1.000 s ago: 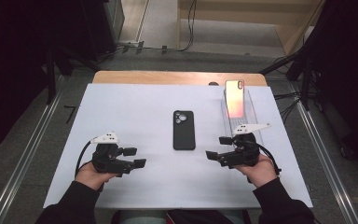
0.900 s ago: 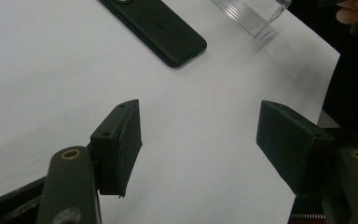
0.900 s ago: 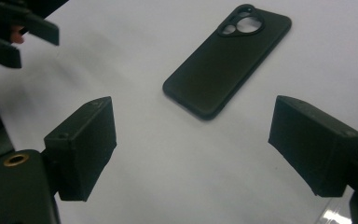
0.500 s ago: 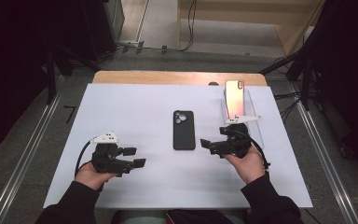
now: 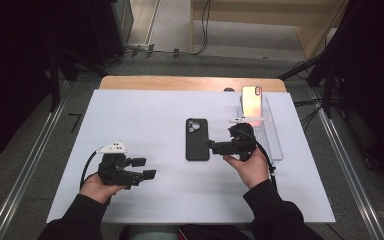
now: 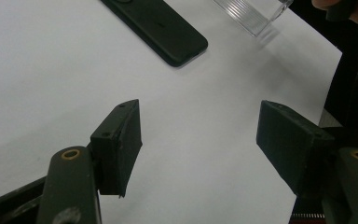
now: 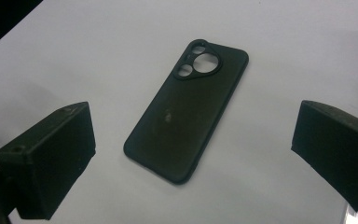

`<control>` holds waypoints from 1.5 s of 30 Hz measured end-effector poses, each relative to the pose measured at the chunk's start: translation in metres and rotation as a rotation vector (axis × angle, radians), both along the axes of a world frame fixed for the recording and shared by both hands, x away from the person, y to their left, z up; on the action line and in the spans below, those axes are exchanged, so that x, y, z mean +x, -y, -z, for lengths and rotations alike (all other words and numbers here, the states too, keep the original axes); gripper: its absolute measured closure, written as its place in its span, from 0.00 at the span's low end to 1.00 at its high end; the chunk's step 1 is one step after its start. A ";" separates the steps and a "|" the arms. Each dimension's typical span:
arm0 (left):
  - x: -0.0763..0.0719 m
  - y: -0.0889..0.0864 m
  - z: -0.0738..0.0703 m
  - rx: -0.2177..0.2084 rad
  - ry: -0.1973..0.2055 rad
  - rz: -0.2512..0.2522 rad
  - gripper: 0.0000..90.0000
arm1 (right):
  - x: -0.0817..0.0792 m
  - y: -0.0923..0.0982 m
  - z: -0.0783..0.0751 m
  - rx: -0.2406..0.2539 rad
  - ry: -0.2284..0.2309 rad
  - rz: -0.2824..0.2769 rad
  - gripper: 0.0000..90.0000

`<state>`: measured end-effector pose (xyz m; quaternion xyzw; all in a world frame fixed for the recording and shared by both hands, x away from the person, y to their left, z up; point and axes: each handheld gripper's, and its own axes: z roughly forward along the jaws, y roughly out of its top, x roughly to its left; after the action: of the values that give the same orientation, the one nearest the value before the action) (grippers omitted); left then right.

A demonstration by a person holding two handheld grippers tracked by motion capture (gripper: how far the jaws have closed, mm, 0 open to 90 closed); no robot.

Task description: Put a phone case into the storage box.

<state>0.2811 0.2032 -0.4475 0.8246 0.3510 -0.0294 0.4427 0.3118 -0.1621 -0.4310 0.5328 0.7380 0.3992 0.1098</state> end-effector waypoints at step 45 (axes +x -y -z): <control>0.001 -0.001 0.000 -0.009 -0.002 -0.005 0.35 | 0.065 -0.067 0.030 -0.035 -0.044 0.138 0.00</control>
<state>0.2820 0.2043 -0.4478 0.8218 0.3532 -0.0305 0.4461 0.3772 -0.0954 -0.4607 0.5891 0.7086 0.3659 0.1302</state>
